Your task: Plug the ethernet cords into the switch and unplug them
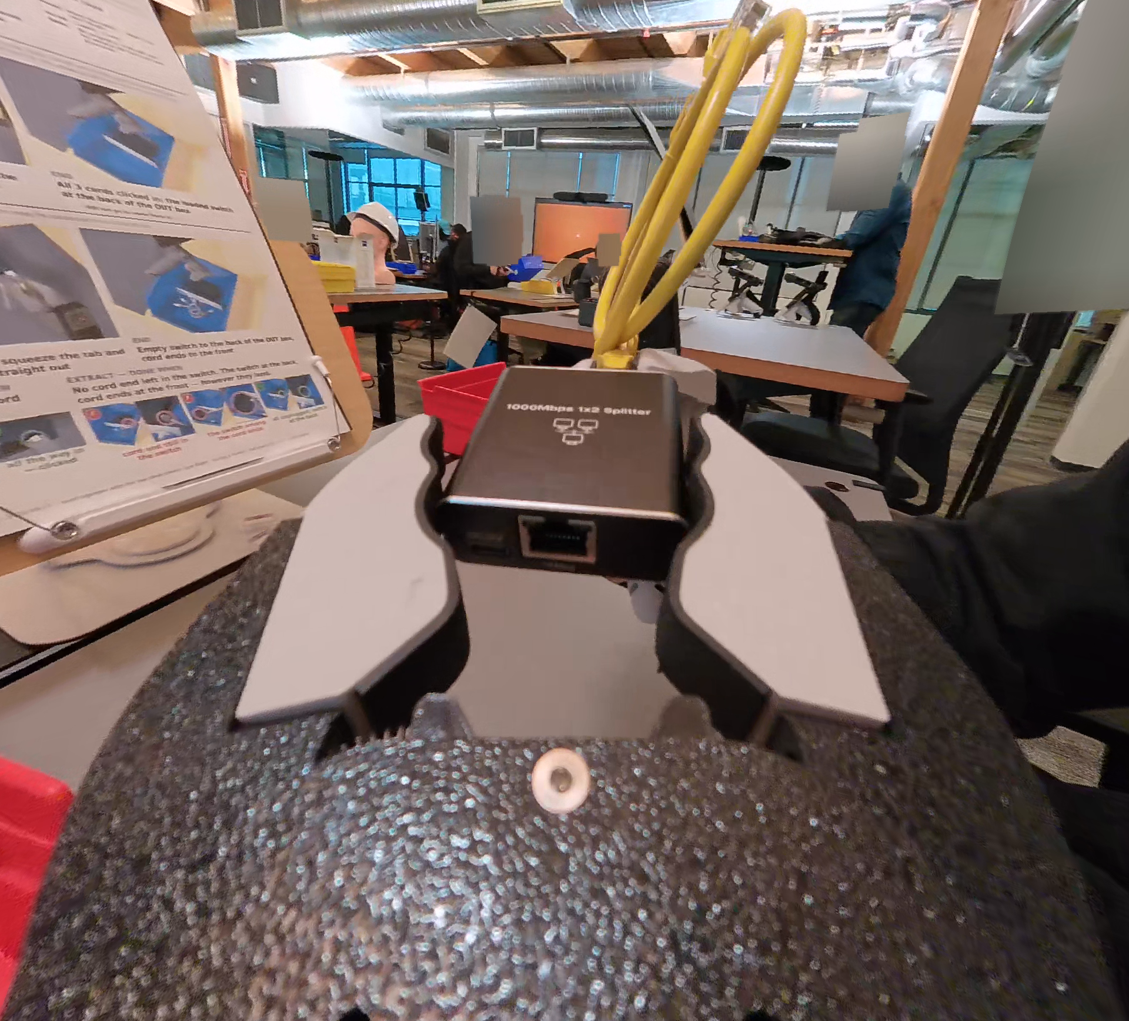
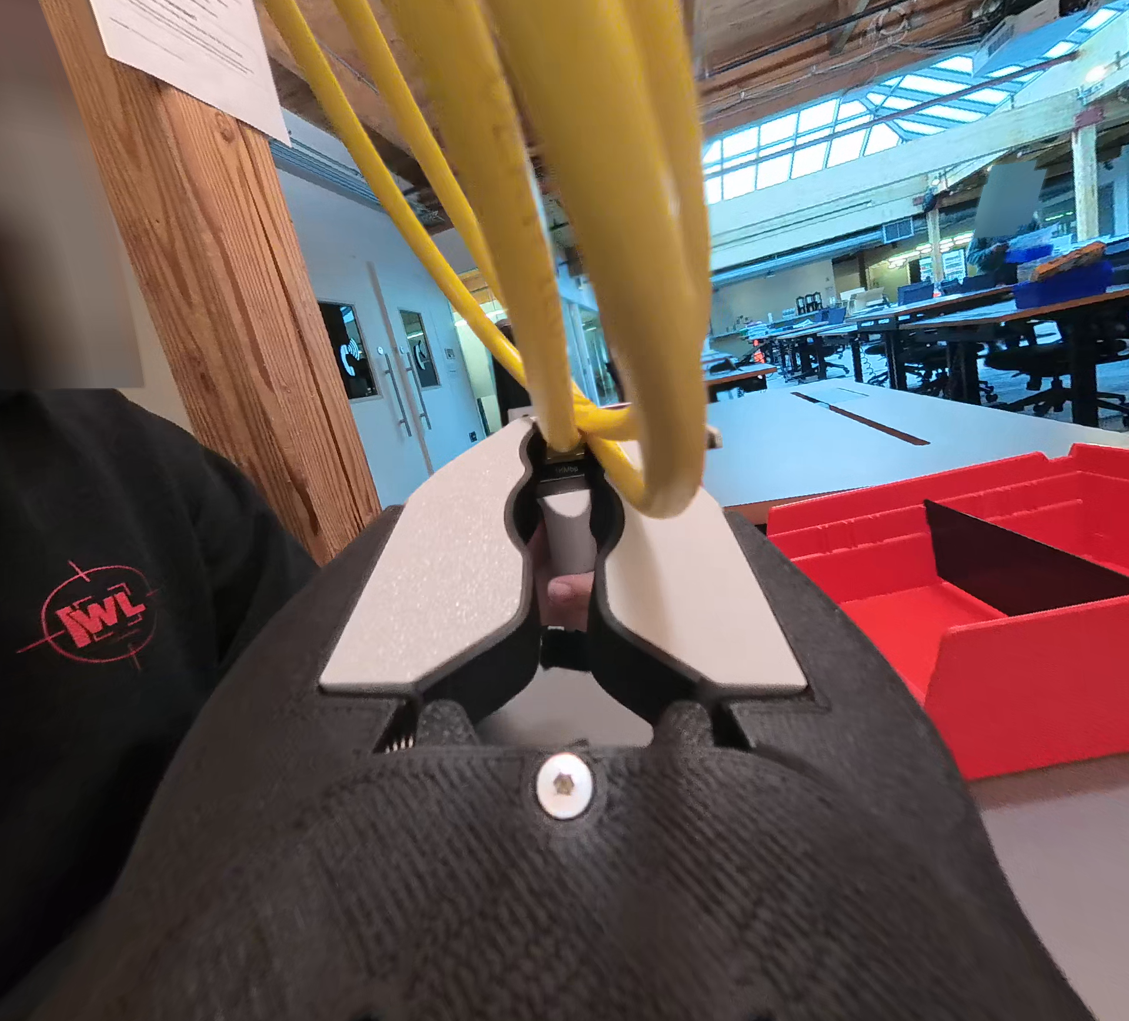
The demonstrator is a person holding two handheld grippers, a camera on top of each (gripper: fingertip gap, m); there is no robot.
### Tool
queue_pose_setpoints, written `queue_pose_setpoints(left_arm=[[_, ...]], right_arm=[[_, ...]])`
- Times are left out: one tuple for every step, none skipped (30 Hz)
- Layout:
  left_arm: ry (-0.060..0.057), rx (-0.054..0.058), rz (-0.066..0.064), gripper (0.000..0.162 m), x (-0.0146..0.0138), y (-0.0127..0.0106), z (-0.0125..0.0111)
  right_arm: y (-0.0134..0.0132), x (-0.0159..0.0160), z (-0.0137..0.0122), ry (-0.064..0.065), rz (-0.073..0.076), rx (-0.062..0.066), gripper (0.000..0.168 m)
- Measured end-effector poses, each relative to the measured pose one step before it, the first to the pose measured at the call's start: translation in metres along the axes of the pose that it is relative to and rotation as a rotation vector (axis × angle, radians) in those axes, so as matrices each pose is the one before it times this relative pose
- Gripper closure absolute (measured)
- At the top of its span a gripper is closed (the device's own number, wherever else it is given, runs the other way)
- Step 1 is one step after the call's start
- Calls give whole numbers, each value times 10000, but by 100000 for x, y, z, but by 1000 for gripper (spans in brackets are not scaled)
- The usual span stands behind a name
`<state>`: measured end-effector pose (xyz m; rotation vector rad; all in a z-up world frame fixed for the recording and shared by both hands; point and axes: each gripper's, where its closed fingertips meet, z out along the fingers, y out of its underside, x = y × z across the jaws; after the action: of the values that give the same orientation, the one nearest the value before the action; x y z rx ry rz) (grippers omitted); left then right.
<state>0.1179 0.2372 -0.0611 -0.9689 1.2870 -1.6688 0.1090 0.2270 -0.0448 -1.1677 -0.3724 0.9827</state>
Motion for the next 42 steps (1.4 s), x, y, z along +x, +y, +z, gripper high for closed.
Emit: queue_pose_setpoints(left_arm=[[-27,-13,77,87,-10,-29,-24],[-52,-28,153,87,-18,32,-8],[-66,8,124,86,-46,-15,-18],[-102,102,56,86,-101,-171,-47],[-54,141,-3,86,-68,-266,-104],[100,160,-46,86,141,-310,-117],[220,142,-117,87,309,-299,-103],[163,27,-157,88,217,-130,-31],[45,-135,-75,90,62,143,42],[-47,-173,94,92,-35,269,76],[-86,-100,168,92,-82,181,18],[-26,-86,85,92,-19,108,-6],[-16,-83,-2,90,-42,64,-17],[-172,-20,-17,84,-269,-9,-24],[-179,43,-10,80,-291,-74,-50],[-4,29,-29,82,-42,-46,-54],[24,-25,-41,80,4,20,-5],[0,-17,8,80,11,6,8],[65,-13,38,81,130,10,31],[65,-36,13,82,135,54,40],[-7,-18,-1,83,23,36,41],[20,19,20,88,69,11,20],[26,16,36,88,63,20,-6],[-5,-49,35,88,-19,73,12],[13,-83,33,89,-4,102,19],[28,-36,55,89,26,63,6],[2,-2,76,89,24,5,-3],[9,-14,69,89,28,15,17],[0,76,62,88,28,-104,8],[-38,161,54,88,17,-200,-21],[-36,95,41,88,-6,-106,-7],[-53,11,30,88,-74,12,-13],[-57,17,51,88,-103,7,-46],[14,49,43,87,-23,-33,-62],[67,54,-19,85,53,-55,-38],[72,22,-42,85,73,-11,3],[29,-36,-11,85,34,94,47],[2,-7,-11,84,36,78,79],[27,95,-48,87,98,-77,91],[51,110,-51,88,143,-112,76],[-29,60,-13,88,8,-54,52],[-1,-19,37,87,10,64,15]], right_arm=[[86,16,-26,-5,-49,-86,154],[66,30,-36,4,-59,-62,154],[14,-19,-18,-40,35,-8,154],[36,69,-24,21,14,-2,154],[81,71,-22,26,-10,-40,154],[126,82,-3,33,-8,-78,154],[102,112,-10,73,-37,-51,155],[-5,-56,25,-63,31,37,155],[-37,-233,58,-186,93,68,155],[-46,-152,77,-88,51,63,154],[26,17,31,42,-16,0,154],[75,-3,-4,-2,-61,-69,154],[-23,-18,-37,-23,-33,-7,154],[-108,3,-34,3,7,51,155],[-121,-44,-36,-6,-43,55,154],[6,-4,-15,7,-59,-41,154],[-23,-19,-6,11,-15,-2,154],[-70,-32,14,-8,10,36,154],[-16,-52,11,-29,-1,8,154],[0,-33,1,-28,-1,7,154],[-21,16,-14,10,-1,9,154],[14,55,-27,27,-37,-1,155],[53,-47,-12,-54,-25,-30,154],[-23,1,-23,2,-39,5,155],[-1,38,-3,63,-101,-19,155],[-9,-55,5,0,-53,-43,154],[2,-25,1,10,-45,-54,154],[-55,-25,8,21,-68,28,154],[-86,-43,21,4,-54,83,154],[-87,-37,39,-16,36,112,154],[-55,-17,31,-18,75,111,154],[-34,57,-9,23,46,73,155],[-95,54,-50,39,-27,102,155],[-268,-22,-71,-36,91,194,155],[-347,-62,-90,-89,192,212,154],[-285,-8,-105,-21,63,163,155],[-244,-81,-83,-64,14,143,155],[-176,-84,-34,-85,92,113,155],[24,73,-4,31,42,10,155],[260,61,50,42,-77,-134,155],[304,-30,89,-14,-100,-178,155],[72,-53,69,-19,-12,-16,155]])
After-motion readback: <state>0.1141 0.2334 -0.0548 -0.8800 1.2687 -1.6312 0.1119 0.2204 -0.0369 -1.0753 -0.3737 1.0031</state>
